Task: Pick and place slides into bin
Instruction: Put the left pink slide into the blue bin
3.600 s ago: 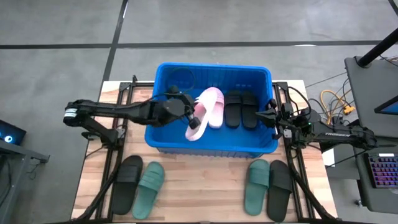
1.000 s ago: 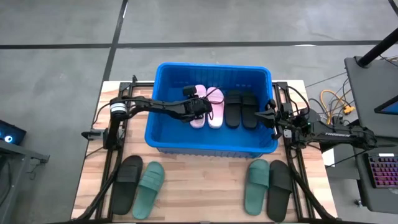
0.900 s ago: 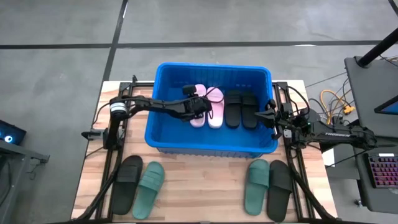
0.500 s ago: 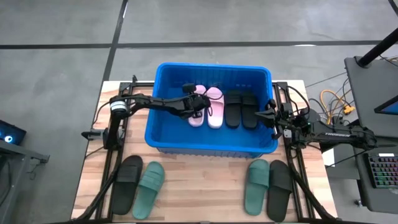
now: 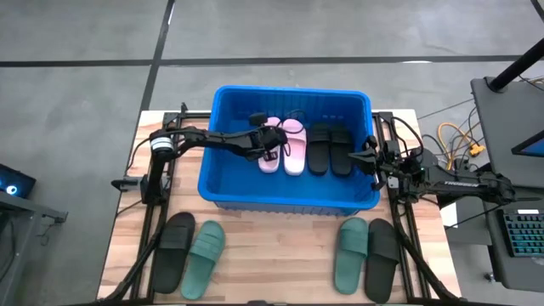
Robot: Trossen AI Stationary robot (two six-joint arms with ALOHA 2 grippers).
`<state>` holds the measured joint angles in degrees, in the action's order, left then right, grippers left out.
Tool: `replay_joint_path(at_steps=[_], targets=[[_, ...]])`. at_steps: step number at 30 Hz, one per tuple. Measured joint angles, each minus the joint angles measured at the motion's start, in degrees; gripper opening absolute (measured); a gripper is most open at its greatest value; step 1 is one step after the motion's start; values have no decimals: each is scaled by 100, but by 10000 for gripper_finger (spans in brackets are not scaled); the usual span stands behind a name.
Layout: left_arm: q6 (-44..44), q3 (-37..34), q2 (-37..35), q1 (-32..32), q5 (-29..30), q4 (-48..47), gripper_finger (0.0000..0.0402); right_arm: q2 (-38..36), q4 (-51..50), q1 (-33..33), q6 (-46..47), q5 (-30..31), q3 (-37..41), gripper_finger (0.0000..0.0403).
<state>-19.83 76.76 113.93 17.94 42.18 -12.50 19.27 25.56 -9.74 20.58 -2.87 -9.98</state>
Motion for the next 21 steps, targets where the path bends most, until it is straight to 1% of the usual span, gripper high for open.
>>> replay_joint_path(at_steps=[3,6,7,14,21], targets=[[146,-63,0,38,30,10,0,0,0,1,0,0,0,9],[397,-72,0,109,-415,4,0,0,0,0,0,0,0,9],[437,-73,0,113,-440,3,0,0,0,1,0,0,0,9],[448,-51,4,124,-473,45,0,0,0,0,-2,0,0,9],[454,-105,4,151,-480,529,0,0,-1,1,11,0,0,9]])
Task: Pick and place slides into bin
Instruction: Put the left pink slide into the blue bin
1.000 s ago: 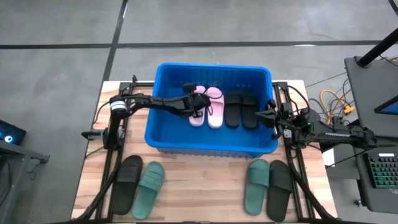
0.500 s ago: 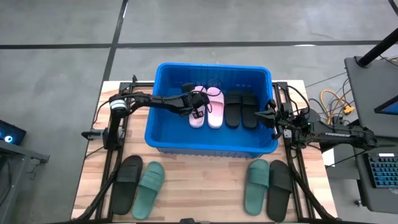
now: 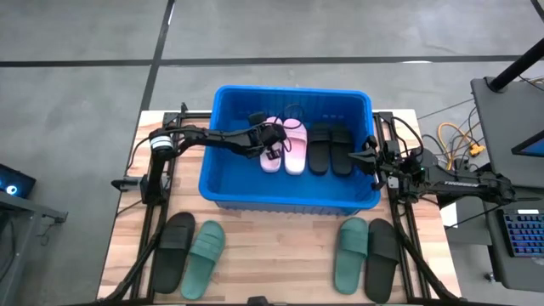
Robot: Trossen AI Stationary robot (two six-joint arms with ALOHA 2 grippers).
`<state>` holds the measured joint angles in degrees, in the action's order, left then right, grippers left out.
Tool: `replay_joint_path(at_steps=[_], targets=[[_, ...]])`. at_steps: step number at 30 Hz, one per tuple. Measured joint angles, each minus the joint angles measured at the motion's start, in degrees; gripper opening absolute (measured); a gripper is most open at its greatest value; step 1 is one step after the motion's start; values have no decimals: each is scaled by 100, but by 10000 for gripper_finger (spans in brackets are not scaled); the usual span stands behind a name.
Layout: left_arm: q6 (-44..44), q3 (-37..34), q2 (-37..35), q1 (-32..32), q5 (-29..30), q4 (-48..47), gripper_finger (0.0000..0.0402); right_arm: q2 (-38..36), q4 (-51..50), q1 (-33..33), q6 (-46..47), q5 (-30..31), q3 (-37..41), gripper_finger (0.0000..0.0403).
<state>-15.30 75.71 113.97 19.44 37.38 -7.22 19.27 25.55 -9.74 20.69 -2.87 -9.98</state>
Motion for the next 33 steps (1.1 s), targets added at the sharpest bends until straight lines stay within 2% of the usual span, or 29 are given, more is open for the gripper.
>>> replay_joint_path(at_steps=[10,17,20,23,26,33], targets=[[-1,-7,0,9,-252,79,9,0,-1,-1,30,0,0,9],[-2,-7,2,32,-404,113,74,0,-1,-1,31,0,0,9],[31,-7,2,57,-783,111,105,0,-1,-2,32,0,0,9],[526,0,2,65,-1083,80,131,0,-1,0,32,0,0,9],[598,2,2,70,-1303,61,150,0,-1,-2,32,0,0,9],[579,14,-23,66,-1352,15,170,0,-1,-1,32,0,0,9]])
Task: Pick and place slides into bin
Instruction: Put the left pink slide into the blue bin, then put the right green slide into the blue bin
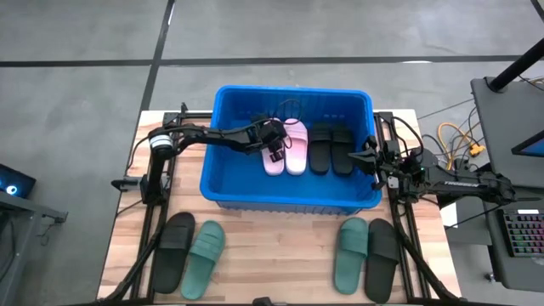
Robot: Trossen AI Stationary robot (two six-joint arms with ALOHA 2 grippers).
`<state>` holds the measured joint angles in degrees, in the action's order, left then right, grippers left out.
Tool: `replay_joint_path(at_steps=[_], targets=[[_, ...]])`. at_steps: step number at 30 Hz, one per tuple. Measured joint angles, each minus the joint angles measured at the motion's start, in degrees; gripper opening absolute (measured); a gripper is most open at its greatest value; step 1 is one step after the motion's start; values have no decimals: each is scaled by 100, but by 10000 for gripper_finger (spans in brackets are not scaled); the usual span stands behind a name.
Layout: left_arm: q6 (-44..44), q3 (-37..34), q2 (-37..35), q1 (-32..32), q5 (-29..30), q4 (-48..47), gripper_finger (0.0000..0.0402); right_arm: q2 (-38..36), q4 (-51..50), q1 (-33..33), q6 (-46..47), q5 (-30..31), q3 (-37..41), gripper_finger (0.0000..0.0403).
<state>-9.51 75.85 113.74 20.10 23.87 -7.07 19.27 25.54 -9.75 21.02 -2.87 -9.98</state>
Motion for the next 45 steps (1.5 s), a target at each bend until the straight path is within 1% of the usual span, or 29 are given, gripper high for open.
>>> replay_joint_path(at_steps=[10,21,23,26,32,35,41,45], targets=[[-59,53,-205,-9,-260,-105,172,0,0,1,4,-1,0,9],[-134,51,-535,-24,-302,-130,172,2,0,1,46,-2,2,9],[-132,49,-646,-34,-459,-136,172,0,-4,1,44,-2,2,9],[-71,47,-846,-55,-943,-131,172,0,-2,0,44,-2,2,9],[501,45,-1379,-64,-1996,-96,172,0,80,1,46,-2,2,9],[771,45,-1684,-70,-2390,-56,172,0,83,0,46,-2,2,9],[937,42,-2380,-81,-2796,-20,172,0,85,1,46,-2,2,9],[939,40,-2835,-134,-2857,184,172,0,85,1,46,0,2,9]])
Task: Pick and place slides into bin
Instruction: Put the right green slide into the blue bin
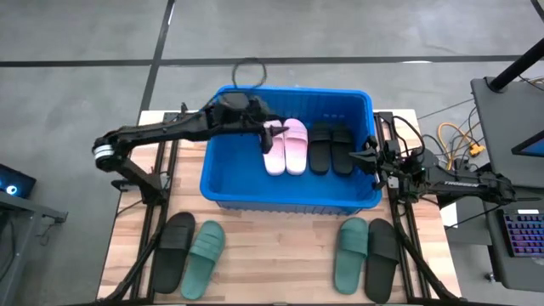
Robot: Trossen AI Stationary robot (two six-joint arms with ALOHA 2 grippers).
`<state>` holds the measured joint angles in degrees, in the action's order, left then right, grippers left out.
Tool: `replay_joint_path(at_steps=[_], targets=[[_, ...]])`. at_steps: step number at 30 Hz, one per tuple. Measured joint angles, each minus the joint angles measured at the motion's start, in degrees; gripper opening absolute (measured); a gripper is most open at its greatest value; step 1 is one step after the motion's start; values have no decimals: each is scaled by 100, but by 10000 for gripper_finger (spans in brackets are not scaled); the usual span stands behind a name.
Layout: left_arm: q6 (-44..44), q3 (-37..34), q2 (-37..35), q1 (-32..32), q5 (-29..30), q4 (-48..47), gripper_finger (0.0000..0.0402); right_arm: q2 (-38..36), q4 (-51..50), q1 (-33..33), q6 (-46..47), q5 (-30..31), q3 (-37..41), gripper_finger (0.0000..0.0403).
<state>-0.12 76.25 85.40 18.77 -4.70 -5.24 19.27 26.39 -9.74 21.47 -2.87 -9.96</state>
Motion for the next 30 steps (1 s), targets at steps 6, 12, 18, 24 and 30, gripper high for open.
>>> replay_joint_path(at_steps=[6,12,18,24,30], targets=[[12,-4,-549,-155,-28,214,172,2,0,0,-4,-2,0,9],[392,-61,-868,-291,-330,179,172,2,-1,0,-42,0,0,9],[1093,-66,-1026,-446,-1494,145,172,2,-2,-2,77,-2,0,9],[2047,-66,-1274,-639,-2784,-448,172,4,-3,0,105,-2,0,9],[2238,-68,-1438,-888,-2915,-965,172,31,-41,-2,101,0,0,9]])
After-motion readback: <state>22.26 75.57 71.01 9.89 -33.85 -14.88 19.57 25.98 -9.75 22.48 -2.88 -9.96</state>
